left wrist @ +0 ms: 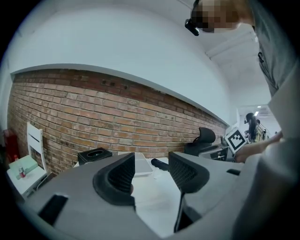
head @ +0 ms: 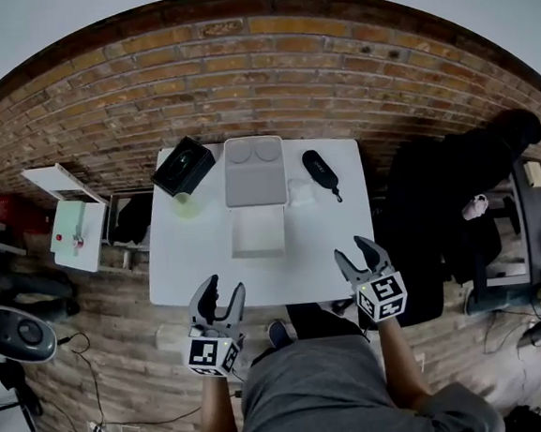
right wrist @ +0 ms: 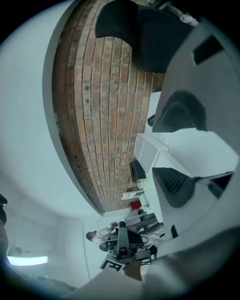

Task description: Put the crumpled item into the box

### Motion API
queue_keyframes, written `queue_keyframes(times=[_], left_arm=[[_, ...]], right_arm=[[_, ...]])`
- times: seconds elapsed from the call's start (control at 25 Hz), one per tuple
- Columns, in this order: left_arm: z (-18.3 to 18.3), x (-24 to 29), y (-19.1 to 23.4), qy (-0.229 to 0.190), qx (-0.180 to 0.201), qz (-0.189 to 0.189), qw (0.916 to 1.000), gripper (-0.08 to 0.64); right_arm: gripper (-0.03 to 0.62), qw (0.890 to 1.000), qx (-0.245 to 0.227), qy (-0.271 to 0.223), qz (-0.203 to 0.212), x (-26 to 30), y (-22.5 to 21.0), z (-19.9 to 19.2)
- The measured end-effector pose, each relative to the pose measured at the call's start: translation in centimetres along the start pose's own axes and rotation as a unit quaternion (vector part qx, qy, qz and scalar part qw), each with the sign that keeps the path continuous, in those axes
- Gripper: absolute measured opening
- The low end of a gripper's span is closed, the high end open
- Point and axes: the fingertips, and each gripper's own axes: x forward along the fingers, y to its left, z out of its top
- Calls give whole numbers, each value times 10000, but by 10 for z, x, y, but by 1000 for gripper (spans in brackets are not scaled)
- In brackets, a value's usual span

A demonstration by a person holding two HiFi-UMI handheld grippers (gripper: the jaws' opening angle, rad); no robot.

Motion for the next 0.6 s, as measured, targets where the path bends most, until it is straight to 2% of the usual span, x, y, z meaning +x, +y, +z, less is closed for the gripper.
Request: queue_keyframes(times=[0.12,0.28,0.44,0.6], left_arm=[[-8,13,3,92,-31,16,10000,216],[-15,31,9,227,-61,-22,9997,217],[-15,51,18,328,-99,-66,9994,216],[-5,69,22,325,-127,-79,9994,218]], right_arm=[[241,9995,306,-2,113,18,-7,-1],[238,9996,258,115,89,39,-14,-8],[238,9984,500,220,114,64,-25,-18],[239,9979,331,519,190,92,-34,-33]])
